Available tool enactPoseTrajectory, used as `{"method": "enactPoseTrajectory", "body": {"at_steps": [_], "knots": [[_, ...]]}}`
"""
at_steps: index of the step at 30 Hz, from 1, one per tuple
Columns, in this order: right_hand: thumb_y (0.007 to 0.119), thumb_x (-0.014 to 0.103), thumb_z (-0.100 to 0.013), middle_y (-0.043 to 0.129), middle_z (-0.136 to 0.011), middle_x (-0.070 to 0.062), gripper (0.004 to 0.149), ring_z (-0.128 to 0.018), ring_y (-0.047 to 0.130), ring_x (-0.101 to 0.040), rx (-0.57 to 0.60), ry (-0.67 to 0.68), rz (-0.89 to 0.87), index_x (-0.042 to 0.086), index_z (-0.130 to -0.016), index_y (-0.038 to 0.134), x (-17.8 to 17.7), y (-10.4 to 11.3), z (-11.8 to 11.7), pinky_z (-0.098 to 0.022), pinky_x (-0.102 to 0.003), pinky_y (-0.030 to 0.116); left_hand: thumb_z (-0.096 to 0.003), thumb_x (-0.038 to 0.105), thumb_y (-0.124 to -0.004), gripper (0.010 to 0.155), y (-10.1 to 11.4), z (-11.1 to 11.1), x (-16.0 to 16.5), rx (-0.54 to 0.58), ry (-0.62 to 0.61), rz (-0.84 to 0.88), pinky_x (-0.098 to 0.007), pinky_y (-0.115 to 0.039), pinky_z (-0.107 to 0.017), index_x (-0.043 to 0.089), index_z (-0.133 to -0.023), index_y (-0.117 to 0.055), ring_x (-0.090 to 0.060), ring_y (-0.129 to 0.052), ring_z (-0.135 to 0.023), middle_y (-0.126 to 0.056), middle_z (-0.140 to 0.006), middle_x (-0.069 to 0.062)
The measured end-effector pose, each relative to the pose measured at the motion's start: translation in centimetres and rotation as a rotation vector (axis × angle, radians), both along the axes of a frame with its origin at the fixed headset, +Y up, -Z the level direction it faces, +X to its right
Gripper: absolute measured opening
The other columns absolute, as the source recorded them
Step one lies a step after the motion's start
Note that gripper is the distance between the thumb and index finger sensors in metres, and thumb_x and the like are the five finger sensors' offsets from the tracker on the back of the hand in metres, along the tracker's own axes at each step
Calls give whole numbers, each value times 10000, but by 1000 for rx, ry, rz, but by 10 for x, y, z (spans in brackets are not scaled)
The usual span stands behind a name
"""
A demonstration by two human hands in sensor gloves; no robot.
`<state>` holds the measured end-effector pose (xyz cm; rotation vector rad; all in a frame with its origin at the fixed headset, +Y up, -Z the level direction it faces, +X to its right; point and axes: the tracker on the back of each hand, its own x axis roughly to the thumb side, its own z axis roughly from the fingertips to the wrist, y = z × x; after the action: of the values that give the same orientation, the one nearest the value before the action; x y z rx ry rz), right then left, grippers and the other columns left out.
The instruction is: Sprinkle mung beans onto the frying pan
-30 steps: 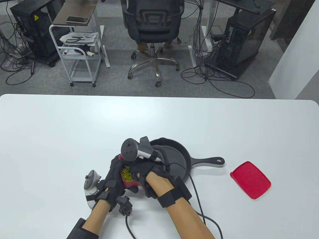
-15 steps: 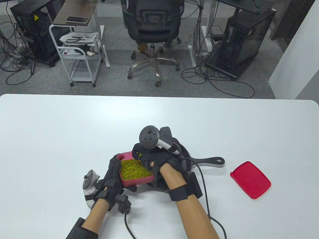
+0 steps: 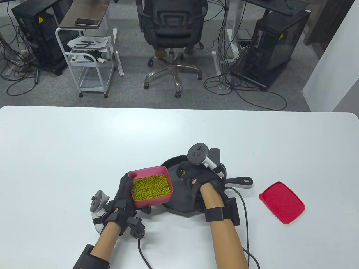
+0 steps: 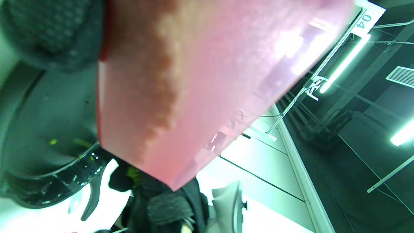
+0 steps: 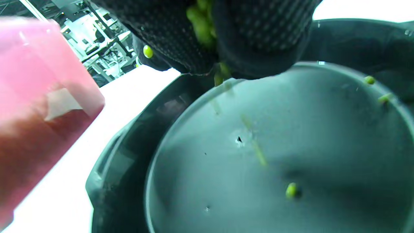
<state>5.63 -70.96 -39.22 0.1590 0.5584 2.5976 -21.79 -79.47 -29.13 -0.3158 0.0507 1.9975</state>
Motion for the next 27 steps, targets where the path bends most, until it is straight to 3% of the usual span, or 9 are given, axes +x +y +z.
{"method": "enactPoseTrajectory", "body": {"at_steps": [9,14,20,27], "knots": [[894,149,-508,789,-953,-123,359,-605,916,-416,-11,-13,-22,268,-839,822,-20,-17,-19,-280,-294,916,-542,742,-551,803,2,-1,-4,1,-1,-2,-462,-927,-291,309,-1130,-217,-445,-892,-715,-430,-1126,-222],[891,151,-509,785,-955,-122,362,-622,911,-416,51,-30,32,268,-845,820,-23,-13,-34,-300,-301,918,-542,742,-552,803,2,-1,-5,-2,-1,-3,-462,-928,-291,308,-1130,-220,-445,-892,-713,-431,-1125,-223],[877,143,-515,776,-965,-130,362,-641,901,-424,25,-42,130,264,-851,817,-15,-8,-49,-322,-314,917,-541,744,-549,804,2,-4,-9,-9,9,1,-461,-927,-293,309,-1131,-217,-442,-892,-715,-430,-1126,-223],[859,128,-524,782,-965,-135,359,-648,900,-425,-33,-23,239,257,-857,818,4,-2,-45,-332,-320,917,-545,741,-546,804,2,-5,-11,-14,8,3,-462,-927,-296,304,-1132,-214,-446,-889,-716,-427,-1127,-226]]}}
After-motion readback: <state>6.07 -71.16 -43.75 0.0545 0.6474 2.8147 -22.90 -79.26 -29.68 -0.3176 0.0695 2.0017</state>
